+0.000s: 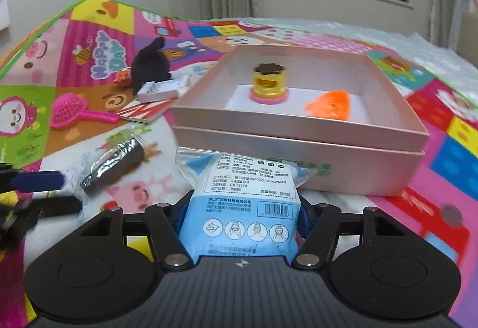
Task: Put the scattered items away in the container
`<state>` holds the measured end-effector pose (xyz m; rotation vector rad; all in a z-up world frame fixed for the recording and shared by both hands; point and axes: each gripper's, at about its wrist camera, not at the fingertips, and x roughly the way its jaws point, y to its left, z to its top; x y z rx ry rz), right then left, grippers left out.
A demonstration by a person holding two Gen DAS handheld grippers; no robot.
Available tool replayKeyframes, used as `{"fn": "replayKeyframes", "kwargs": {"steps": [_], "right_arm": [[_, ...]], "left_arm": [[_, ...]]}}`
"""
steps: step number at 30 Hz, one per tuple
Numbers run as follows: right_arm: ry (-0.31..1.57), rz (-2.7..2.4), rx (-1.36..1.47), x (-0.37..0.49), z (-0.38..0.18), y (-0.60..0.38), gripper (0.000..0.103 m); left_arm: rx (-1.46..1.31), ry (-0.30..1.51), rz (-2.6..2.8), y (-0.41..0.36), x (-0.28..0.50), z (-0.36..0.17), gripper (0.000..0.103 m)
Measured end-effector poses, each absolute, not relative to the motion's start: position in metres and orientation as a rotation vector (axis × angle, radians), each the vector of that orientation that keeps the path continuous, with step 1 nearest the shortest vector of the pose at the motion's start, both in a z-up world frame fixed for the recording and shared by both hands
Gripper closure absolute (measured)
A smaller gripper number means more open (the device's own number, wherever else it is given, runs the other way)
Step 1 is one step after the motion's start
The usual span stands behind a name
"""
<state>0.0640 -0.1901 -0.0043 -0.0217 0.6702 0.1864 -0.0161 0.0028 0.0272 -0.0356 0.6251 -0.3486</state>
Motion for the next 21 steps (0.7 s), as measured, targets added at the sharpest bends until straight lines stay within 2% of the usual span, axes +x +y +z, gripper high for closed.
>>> {"fn": "replayKeyframes", "kwargs": {"steps": [3,6,12,14,16,21], "right_arm": [[0.67,0.179,-0.024,0.072,-0.006,-0.185,0.038],[0.678,0.155,-0.009,0.076,-0.003,-0.188,0.038],[0.625,0.047,-0.064,0.042,0.002,-0.21,0.037],[0.604,0.01,-0.079,0.025,0.002,-0.222,0.031],[0.597,-0.029,-0.082,0.012,0.001,-0.233,0.018],[0.611,-0.079,-0.055,-0.001,-0.011,-0.249,0.007]], "left_arm": [[-0.095,0.615,-0.293,0.003,-0.017,0.027,0.0],[-0.155,0.617,-0.199,-0.003,-0.014,0.027,0.0],[0.067,0.568,-0.167,-0.035,-0.009,0.024,0.0],[0.105,0.594,-0.198,-0.038,-0.002,0.021,0.0],[0.163,0.599,-0.174,-0.037,0.004,0.017,0.0],[0.277,0.586,-0.066,-0.013,0.017,0.009,0.0]]}}
